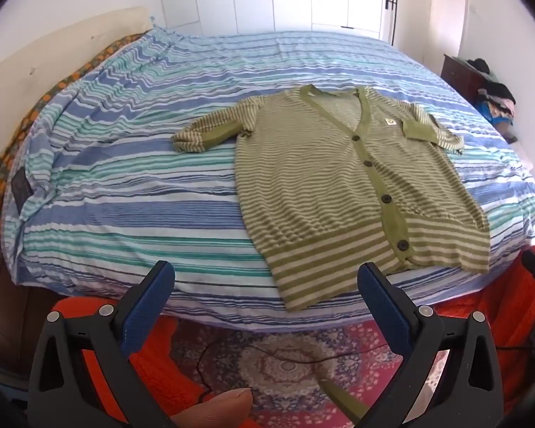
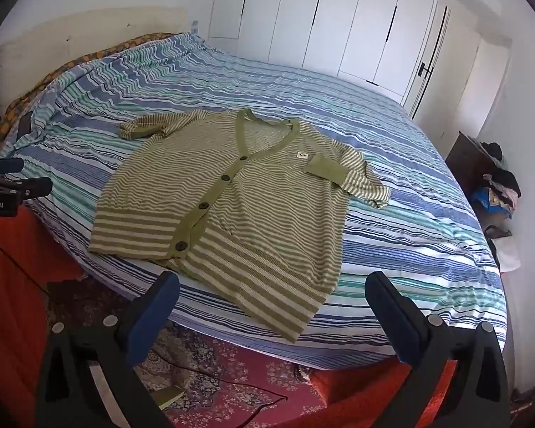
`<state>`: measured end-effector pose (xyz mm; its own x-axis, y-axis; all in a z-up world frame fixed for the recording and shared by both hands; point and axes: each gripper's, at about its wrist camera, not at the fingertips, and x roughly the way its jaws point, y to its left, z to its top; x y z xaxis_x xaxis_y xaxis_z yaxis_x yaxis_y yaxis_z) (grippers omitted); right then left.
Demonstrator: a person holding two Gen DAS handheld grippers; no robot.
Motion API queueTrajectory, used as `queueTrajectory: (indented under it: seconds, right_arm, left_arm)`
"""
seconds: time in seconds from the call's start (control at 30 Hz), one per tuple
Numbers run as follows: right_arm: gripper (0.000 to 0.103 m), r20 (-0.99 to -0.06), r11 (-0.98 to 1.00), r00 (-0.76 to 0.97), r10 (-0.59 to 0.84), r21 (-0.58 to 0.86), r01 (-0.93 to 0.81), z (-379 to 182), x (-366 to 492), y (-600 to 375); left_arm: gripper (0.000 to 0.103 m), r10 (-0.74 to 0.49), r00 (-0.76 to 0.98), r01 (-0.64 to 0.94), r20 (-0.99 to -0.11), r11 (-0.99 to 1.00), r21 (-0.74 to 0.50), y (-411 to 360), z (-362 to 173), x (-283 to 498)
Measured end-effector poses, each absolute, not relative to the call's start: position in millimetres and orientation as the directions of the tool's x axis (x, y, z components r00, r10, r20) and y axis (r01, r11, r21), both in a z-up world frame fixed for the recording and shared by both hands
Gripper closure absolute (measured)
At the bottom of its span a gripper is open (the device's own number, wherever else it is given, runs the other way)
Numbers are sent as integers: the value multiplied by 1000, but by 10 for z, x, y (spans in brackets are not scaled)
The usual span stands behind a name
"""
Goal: Fold small clothes
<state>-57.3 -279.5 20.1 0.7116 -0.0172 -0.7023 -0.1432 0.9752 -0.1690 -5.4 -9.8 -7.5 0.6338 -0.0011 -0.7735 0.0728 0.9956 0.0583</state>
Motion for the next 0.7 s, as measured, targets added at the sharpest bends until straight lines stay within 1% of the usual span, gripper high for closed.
queueTrajectory:
  seconds: [0.7]
  right_arm:
    - [0, -700, 974, 714, -16, -172, -148, 203, -612, -2779]
  left_arm:
    - [1, -18, 633, 104, -774, 993, 62, -150, -36, -84]
